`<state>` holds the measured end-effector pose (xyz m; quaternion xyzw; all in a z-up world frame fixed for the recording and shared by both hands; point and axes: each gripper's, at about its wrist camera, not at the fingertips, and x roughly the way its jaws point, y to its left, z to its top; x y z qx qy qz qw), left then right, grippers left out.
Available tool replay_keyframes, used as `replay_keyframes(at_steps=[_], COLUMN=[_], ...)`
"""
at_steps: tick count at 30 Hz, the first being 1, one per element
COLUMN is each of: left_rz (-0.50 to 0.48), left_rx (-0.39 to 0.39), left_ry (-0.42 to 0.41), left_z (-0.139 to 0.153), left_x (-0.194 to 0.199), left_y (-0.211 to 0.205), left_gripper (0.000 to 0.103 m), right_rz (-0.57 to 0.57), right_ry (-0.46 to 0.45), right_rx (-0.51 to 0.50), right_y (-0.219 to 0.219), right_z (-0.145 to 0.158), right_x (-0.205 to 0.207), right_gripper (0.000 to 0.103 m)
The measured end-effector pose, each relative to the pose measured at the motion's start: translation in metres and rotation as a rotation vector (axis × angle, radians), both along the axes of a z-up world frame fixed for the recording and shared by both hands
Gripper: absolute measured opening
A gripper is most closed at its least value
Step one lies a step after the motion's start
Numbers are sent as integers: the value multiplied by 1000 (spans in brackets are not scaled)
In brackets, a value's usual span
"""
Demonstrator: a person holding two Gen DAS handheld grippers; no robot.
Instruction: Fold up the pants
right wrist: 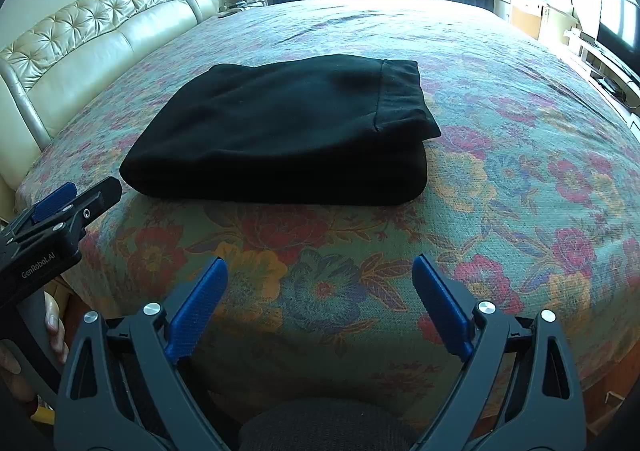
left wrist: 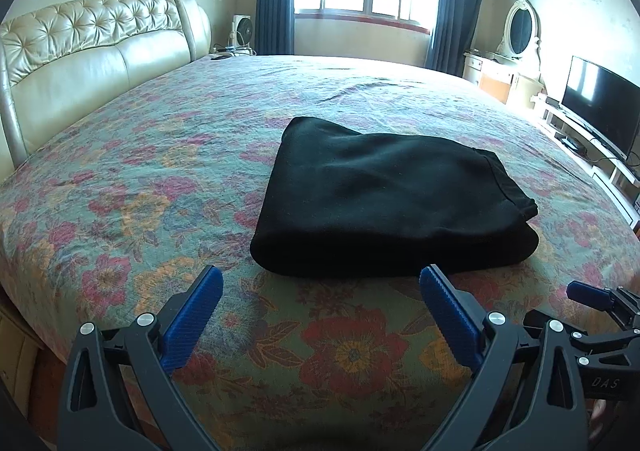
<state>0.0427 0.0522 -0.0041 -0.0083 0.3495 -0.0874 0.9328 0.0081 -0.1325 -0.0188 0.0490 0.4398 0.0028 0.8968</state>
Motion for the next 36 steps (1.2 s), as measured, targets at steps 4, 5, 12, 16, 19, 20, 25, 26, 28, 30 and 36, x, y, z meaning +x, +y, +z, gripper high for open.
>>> replay_keyframes(at_steps=[4,5,12,16,19,20,25,26,28,30,36], left_rz=[-2,-1,-9,-19,-19,-19,-25,-24,-13,-15,-29], left_rx=[-2,1,49,48,44,46,55,55,56,54,54], left_ry=[1,0,-23,-42,-53,-55,-53,-54,-57,-53,-43], left_z=[0,1,3,5,7,7,6,6,7,6,5], left_x=[0,0,-5,-8,-10,-11,-11,-11,-11,-11,-10], left_y=[0,0,-9,-10,-11,-12,-15,-15,-14,-14,-17], left_gripper=[98,98,98,98,98,98,98,98,98,98,98], right_rz=[1,2,7,8,9,9,10,10,10,11,11], right_ry=[1,1,0,2,4,4,6,8,9,10,13], right_rx=[0,-1,-2,0,0,1,3,4,4,5,7], right_y=[1,2,2,2,2,3,3,3,2,2,3], right_z=[-1,-1,0,-1,-1,-1,-1,-2,-2,-3,-4], right_x=[0,0,-1,-1,-1,-1,-1,-1,-1,-1,-1], right_gripper=[94,94,94,94,94,94,94,94,94,94,94])
